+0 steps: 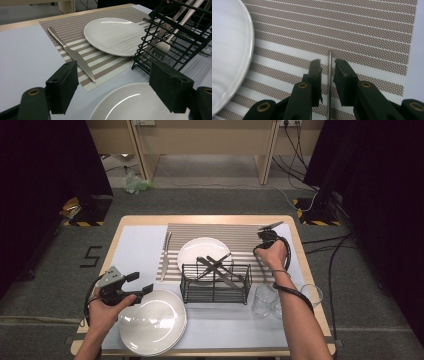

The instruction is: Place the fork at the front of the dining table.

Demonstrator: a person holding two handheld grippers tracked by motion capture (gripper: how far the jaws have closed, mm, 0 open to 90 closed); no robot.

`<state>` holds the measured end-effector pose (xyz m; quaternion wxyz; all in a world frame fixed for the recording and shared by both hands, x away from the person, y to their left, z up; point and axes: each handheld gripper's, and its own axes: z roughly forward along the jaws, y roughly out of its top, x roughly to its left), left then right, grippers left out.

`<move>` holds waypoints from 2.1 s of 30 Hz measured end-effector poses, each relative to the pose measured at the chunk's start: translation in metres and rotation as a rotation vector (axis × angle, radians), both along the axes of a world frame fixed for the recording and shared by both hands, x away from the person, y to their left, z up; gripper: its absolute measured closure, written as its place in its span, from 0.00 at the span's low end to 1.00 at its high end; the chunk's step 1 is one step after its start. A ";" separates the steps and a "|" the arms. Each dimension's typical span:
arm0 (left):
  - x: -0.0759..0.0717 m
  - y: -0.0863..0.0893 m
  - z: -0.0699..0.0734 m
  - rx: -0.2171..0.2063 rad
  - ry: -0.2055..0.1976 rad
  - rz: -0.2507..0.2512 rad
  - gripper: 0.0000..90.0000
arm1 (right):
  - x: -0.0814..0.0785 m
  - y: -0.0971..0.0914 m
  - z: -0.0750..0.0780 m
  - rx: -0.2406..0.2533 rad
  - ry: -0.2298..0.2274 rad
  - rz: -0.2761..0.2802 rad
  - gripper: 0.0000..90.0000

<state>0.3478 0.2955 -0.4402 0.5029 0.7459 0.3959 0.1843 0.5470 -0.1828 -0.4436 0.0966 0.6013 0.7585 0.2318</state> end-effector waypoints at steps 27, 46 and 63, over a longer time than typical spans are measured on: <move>-0.001 0.000 0.001 0.004 -0.002 0.001 0.26 | -0.012 -0.005 -0.008 -0.076 0.175 0.053 0.87; 0.000 0.002 0.001 0.001 -0.003 0.005 0.26 | -0.008 -0.005 -0.006 -0.018 0.176 -0.020 0.97; 0.000 0.002 0.001 0.001 -0.003 0.007 0.26 | 0.010 -0.002 0.006 0.035 0.118 -0.097 0.97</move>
